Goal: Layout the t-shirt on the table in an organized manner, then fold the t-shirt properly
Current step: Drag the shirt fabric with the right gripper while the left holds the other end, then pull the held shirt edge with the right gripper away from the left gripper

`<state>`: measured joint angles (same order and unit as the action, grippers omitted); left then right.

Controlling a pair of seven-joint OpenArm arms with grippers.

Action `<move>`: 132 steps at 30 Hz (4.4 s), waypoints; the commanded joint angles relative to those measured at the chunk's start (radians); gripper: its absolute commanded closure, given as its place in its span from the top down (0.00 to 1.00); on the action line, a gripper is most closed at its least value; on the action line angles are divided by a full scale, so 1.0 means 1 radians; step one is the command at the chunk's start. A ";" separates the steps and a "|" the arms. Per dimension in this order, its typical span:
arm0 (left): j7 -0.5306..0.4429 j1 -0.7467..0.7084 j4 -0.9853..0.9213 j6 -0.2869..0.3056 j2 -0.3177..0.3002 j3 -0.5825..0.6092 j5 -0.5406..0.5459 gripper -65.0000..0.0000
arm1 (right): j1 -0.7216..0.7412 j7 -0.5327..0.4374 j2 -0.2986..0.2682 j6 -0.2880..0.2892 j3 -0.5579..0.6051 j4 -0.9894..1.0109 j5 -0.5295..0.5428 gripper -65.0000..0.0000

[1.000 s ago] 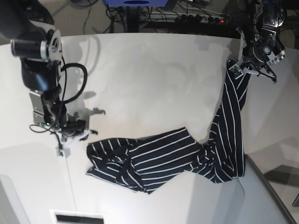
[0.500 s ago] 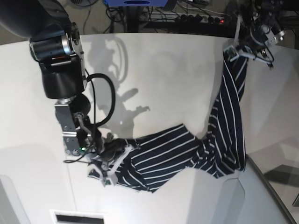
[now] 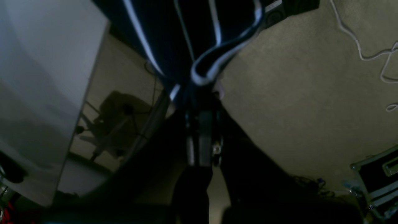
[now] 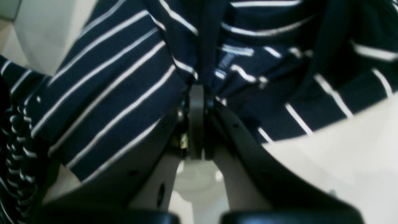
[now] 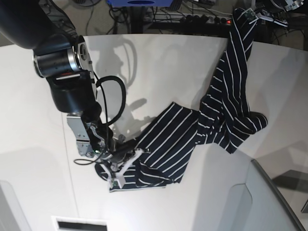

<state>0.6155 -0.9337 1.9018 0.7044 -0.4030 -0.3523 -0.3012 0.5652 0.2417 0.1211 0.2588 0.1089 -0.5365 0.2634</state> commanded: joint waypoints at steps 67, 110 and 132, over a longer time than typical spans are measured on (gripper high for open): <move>0.002 0.417 -0.404 -0.006 -0.032 -0.166 0.001 0.00 | -0.185 0.331 -0.071 0.086 -0.010 -0.366 -0.207 0.48; 0.007 0.535 -0.407 -0.006 -0.033 -0.153 -0.008 0.00 | -0.885 0.847 -0.074 0.081 -0.231 -1.442 -0.209 0.00; 0.007 0.534 -0.405 -0.006 -0.006 -0.104 -0.008 0.00 | -0.781 0.977 -0.024 0.138 -0.444 -1.407 -0.049 0.50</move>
<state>0.6235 -0.3981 1.4834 0.7059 -0.3904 -0.4503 -0.3069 -0.2298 1.2312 0.1062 0.3954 -0.3374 -1.9308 0.2035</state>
